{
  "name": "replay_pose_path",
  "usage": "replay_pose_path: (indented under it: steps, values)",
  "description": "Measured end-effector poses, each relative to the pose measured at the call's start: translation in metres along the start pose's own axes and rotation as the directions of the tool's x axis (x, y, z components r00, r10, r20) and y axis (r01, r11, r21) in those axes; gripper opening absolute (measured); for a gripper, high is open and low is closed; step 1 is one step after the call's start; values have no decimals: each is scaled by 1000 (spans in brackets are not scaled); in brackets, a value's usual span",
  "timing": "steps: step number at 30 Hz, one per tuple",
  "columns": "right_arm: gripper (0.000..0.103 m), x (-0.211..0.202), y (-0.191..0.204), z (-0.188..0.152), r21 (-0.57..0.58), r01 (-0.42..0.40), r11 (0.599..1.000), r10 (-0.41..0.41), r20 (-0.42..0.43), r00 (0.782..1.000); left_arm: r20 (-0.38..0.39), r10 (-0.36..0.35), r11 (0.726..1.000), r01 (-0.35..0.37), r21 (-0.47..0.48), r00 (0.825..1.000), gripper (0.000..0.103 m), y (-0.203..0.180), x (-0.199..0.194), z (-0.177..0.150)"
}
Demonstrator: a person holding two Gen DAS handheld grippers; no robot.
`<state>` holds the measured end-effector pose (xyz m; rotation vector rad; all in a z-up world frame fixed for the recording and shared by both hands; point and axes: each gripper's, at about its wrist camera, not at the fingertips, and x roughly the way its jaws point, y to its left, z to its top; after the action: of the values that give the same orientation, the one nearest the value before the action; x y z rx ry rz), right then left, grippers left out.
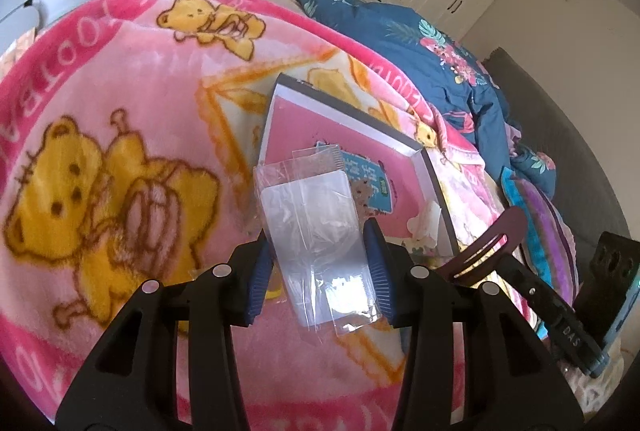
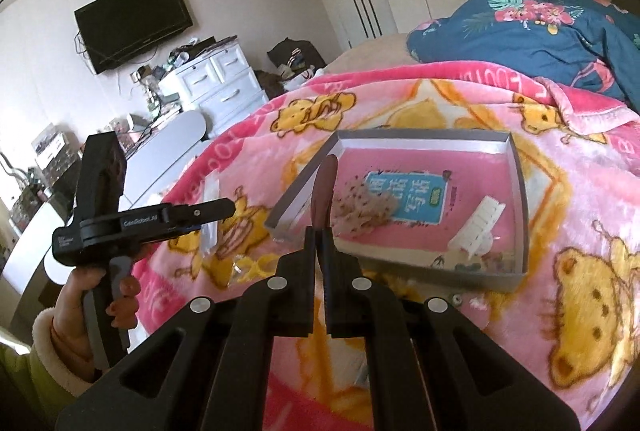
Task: Organize jewelry
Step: 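Carry the bag with the left tool into the box while the right tool places the red clip there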
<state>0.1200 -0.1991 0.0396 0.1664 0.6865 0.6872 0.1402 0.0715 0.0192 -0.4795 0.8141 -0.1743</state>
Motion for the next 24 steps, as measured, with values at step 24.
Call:
replay_pose_path:
  steps: [24]
  values:
    - [3,6,-48,39,69,77,995,-82,67,994,-64,-13,995,20,102,998,35,-47,61,46]
